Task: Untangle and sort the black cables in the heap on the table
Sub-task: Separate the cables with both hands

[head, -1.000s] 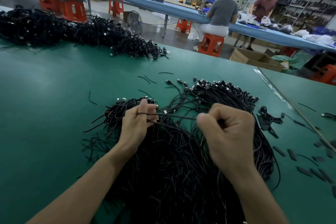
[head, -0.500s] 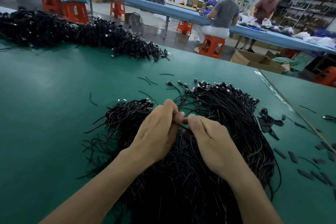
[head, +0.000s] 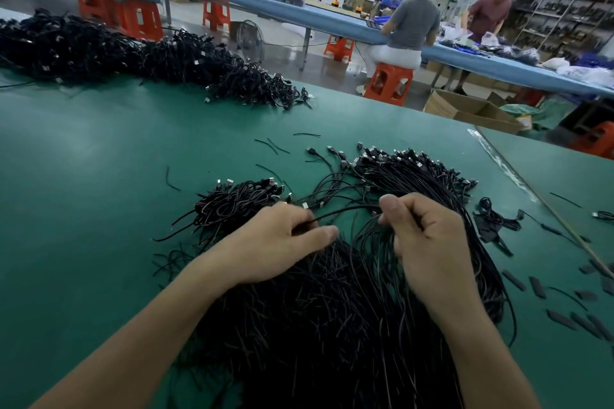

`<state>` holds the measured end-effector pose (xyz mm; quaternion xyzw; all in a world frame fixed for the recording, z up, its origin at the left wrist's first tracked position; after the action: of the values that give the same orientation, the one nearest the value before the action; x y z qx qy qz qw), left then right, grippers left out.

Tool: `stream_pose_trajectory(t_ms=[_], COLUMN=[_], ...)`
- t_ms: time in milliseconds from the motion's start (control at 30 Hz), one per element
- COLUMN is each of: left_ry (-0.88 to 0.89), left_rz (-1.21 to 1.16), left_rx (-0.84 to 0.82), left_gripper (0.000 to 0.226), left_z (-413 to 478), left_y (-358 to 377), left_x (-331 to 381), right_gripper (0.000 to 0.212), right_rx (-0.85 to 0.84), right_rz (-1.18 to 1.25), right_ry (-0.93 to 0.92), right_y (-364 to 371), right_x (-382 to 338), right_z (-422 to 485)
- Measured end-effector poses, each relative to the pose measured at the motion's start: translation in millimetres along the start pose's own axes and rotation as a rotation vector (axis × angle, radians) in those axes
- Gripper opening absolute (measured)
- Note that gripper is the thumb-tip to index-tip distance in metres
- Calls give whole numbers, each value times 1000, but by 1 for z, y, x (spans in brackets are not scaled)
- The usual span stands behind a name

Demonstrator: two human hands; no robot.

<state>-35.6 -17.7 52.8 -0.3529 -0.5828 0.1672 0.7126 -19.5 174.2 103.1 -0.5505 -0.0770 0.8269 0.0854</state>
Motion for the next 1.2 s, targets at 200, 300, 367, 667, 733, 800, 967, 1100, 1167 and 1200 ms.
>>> stream_pose_trajectory(t_ms=[200, 300, 367, 667, 733, 800, 967, 1100, 1167, 1200], left_ry=[73, 192, 194, 10, 20, 39, 34, -28, -36, -39], left_rz=[-419, -778, -1043, -1167, -892, -575, -110, -204, -443, -568], left_rx=[-498, -714, -710, 311, 455, 530, 246, 54, -150, -263], left_gripper=[62, 55, 48, 28, 30, 30, 27, 54, 66, 68], left_z=[-26, -38, -38, -3, -4, -7, -8, -13, -21, -27], left_y=[15, 20, 19, -5, -7, -11, 7, 17, 26, 29], left_x=[24, 48, 59, 9, -4, -10, -6, 1, 10, 16], right_gripper=[35, 35, 38, 19, 18, 18, 16, 11, 15, 19], right_rx=[43, -36, -123, -573, -636, -636, -540, -418, -346, -326], right_rz=[-155, -181, -151, -148, -156, -129, 3, -103, -105, -74], right_ry=[-12, 22, 71, 204, 228, 244, 280, 94, 25, 0], right_y=[-11, 4, 20, 62, 62, 58, 45, 31, 25, 25], right_x=[5, 13, 24, 27, 22, 19, 13, 3, -3, -5], right_z=[9, 8, 3, -34, -37, -34, -21, -6, -2, -1])
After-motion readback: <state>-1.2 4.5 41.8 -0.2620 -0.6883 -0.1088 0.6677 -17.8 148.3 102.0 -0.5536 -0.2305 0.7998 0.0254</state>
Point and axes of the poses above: each hand's wrist, its own z-axis towards the middle knuckle, its own y-axis out of the palm, x = y × z, the point moved 5 cm from there along z, towards the middle knuckle, and after that the axes turned 13 degrees about z, right-handed, at the moved point
